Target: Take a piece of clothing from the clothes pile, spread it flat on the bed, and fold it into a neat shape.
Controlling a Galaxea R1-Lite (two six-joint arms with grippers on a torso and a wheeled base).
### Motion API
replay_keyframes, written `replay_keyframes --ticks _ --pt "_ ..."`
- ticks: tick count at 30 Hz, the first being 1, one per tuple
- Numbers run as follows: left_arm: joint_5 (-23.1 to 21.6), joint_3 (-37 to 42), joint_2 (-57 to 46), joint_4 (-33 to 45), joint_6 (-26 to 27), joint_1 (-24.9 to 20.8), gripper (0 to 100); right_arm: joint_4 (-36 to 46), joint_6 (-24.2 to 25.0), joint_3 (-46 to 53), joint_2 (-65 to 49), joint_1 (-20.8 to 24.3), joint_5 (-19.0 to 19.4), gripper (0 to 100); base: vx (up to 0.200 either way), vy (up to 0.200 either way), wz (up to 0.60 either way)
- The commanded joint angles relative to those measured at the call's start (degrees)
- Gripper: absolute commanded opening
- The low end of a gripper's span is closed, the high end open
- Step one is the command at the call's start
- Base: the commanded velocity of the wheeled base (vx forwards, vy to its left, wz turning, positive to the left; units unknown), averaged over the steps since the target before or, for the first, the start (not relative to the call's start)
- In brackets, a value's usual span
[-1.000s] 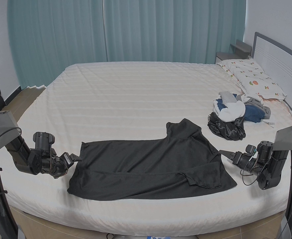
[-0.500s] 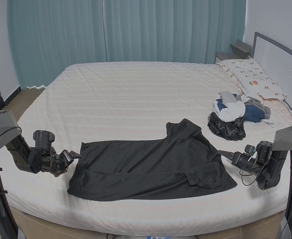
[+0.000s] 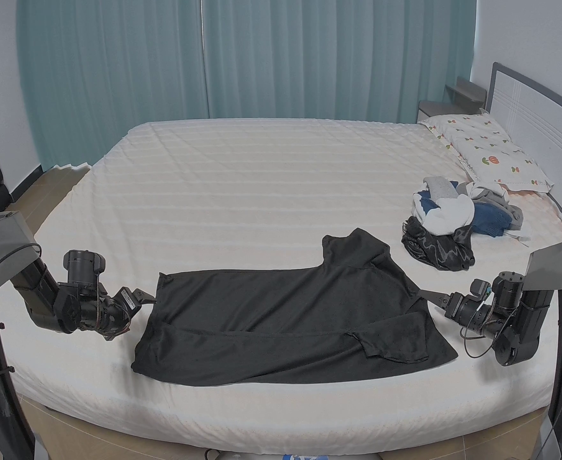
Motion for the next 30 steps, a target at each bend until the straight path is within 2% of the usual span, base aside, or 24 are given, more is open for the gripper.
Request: replay_keyframes --ticks 1,7,12,20,27,30 --pt "-0.04 -0.21 0.11 -0.03 -0.03 -0.01 100 -0.49 0.03 -0.03 0.11 -0.04 -0.04 100 0.000 0.200 0.00" --pt "-0.04 -0.92 0.11 -0.12 -0.47 -0.19 100 -0.49 -0.05 -0.30 0.11 -0.04 -0.04 100 0.000 0.033 0.00" --pt "1.01 -2.94 0.29 -0.47 -4.25 -3.26 100 -0.49 0.03 -0.30 0.11 -0.04 -0.04 100 0.000 0.000 0.00" --pt "1.28 -7.25 1.43 -0.38 -4.51 -6.08 100 -0.49 -0.05 0.06 0.02 0.14 -0.04 100 0.000 0.000 0.00" --pt "2.42 -20.87 9.69 -0.03 -3.81 -6.60 100 -0.49 -0.14 0.32 -0.06 0.58 -0.13 100 0.000 0.000 0.00" --pt "2.42 -25.61 12.68 0.32 -1.79 -6.16 100 -0.49 -0.23 0.14 -0.06 0.58 -0.13 100 0.000 0.000 0.00"
